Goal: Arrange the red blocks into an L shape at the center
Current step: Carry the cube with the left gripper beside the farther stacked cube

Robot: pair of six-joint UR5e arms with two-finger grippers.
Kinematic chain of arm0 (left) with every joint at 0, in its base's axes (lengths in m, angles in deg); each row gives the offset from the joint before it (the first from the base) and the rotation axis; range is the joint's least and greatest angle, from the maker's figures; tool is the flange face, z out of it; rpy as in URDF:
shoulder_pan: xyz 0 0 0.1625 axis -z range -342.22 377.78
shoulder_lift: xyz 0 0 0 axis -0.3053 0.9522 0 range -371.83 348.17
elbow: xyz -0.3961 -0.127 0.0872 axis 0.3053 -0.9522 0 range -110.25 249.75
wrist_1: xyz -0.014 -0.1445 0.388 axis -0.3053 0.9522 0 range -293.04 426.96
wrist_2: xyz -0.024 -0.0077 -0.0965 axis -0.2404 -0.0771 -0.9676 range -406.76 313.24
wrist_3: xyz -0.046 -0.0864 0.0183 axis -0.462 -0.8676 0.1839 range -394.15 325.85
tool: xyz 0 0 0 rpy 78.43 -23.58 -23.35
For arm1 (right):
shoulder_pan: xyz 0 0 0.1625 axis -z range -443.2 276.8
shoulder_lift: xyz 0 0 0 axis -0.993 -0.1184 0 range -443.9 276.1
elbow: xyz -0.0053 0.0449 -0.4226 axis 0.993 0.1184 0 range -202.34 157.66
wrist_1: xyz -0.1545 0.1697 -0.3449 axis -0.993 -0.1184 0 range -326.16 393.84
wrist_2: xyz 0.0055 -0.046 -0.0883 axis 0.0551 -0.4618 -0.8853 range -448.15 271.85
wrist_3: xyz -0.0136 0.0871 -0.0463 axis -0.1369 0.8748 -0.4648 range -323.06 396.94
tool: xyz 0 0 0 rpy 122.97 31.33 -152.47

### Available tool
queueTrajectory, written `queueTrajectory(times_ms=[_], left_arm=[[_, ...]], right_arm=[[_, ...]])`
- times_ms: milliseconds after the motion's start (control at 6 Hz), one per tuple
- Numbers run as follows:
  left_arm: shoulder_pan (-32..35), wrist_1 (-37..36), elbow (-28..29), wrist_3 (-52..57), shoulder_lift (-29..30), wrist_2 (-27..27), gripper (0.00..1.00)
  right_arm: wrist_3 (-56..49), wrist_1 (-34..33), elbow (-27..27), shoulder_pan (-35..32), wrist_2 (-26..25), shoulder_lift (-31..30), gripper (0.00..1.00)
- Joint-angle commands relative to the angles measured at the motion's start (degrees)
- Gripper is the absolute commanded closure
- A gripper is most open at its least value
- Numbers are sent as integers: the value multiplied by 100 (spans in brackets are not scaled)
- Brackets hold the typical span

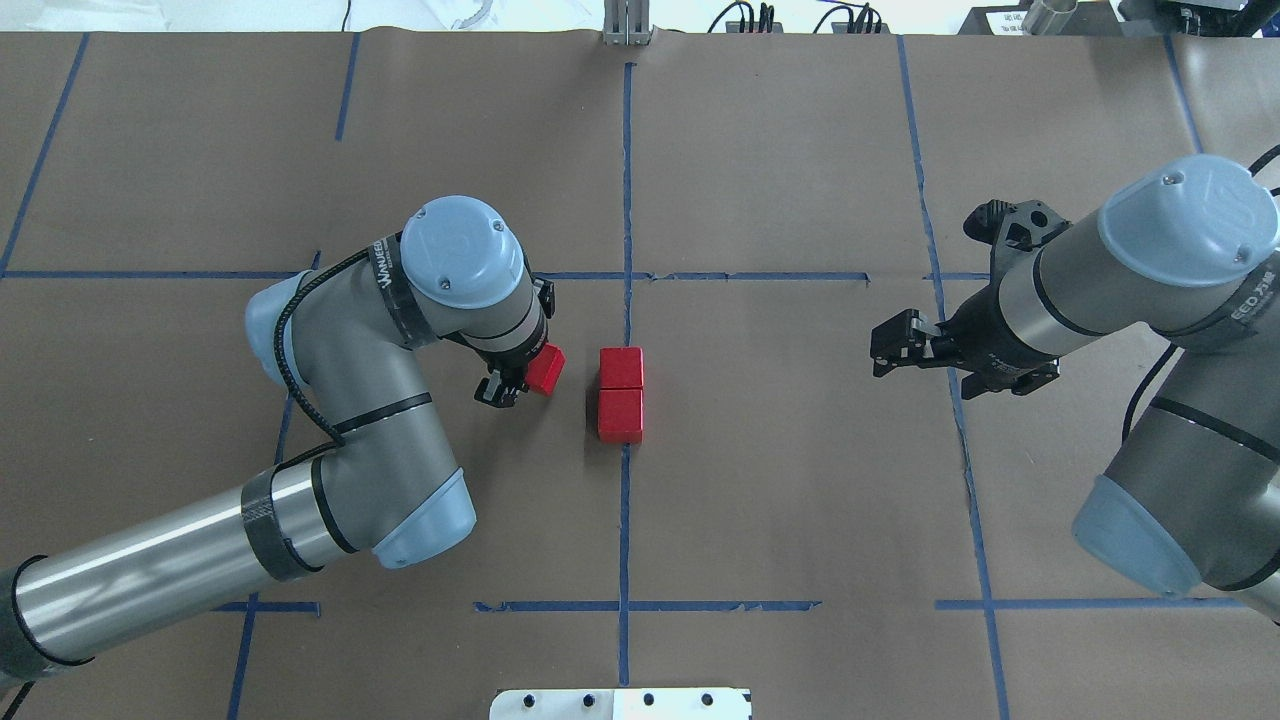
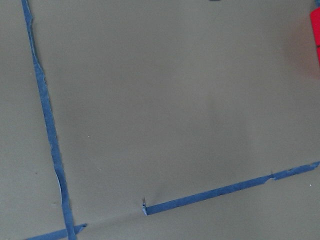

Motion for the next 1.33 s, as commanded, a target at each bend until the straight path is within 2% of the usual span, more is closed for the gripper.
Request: queueTrajectory(times_ms=[0,500,1167], left_arm=[[5,-286,78,-379,97,-34,97],[-4,-304,463,-933,483,-34,97],[-13,-295,526,-1576,616,-35,95]], right_arm=[[9,0,-17,1,-8,7,0],[9,0,-34,1,-8,-2,0],[70,-9,-105,-8,-148,-28,0]])
